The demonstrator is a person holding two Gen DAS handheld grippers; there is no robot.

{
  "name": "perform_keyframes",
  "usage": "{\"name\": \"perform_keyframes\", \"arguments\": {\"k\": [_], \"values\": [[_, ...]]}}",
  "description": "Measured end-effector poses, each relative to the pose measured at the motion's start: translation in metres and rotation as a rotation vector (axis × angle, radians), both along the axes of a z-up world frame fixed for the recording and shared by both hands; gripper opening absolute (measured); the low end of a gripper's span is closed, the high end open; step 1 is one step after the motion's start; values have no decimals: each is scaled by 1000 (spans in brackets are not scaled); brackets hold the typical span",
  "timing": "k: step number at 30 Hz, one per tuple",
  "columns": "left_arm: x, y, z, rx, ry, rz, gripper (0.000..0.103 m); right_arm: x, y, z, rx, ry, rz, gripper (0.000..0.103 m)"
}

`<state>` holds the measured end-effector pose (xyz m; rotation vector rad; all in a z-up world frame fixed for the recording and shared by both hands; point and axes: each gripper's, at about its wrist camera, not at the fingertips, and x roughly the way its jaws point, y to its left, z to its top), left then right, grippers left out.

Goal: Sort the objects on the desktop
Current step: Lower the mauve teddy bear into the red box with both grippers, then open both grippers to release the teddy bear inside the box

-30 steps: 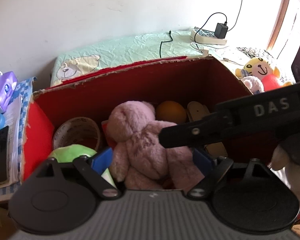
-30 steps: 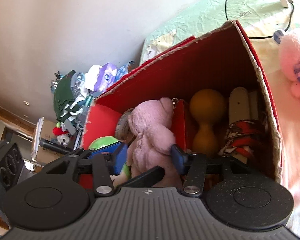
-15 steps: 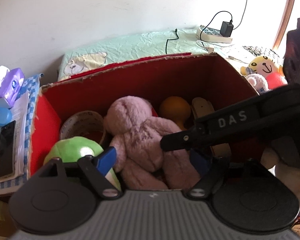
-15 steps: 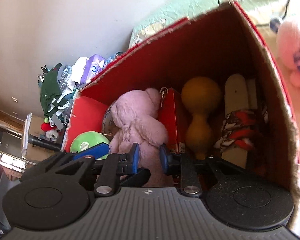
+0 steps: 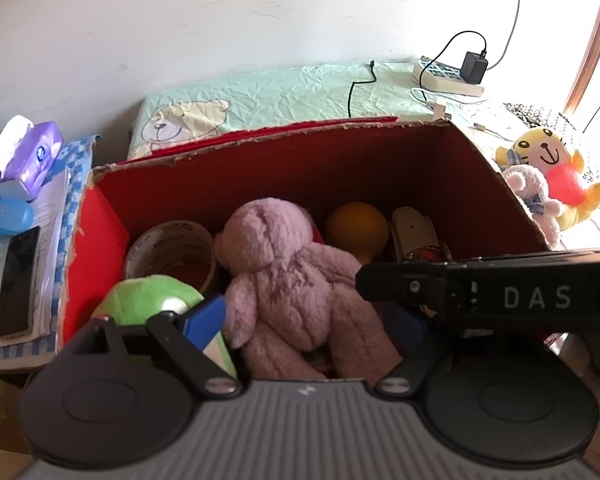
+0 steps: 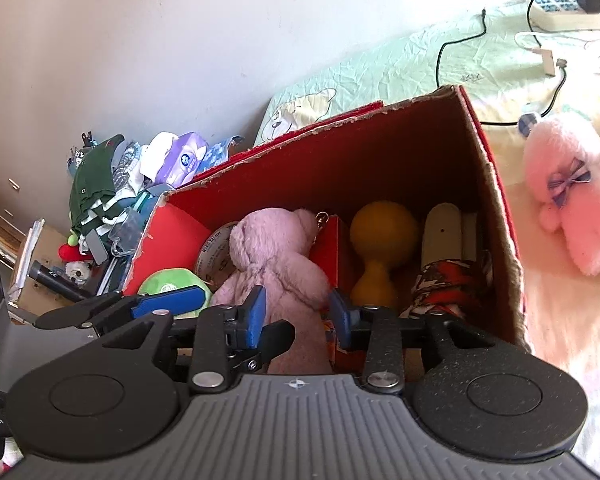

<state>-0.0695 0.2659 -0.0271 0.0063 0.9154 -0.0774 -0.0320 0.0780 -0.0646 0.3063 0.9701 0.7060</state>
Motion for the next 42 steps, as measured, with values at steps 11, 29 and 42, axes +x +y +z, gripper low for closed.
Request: {"name": "perform_keyframes", "arguments": {"k": [11,29,42], "values": [[-13,-12,7,54,-23,39,95,-19,-11,7,-4,-56,-44,40],[-34,-32,15,114,-34,88,100,-51,-32,20,-14,-144,-83,39],[-46,-43,20,155,-62,135,100,-65,-52,19,21,-146,-145,41]]}}
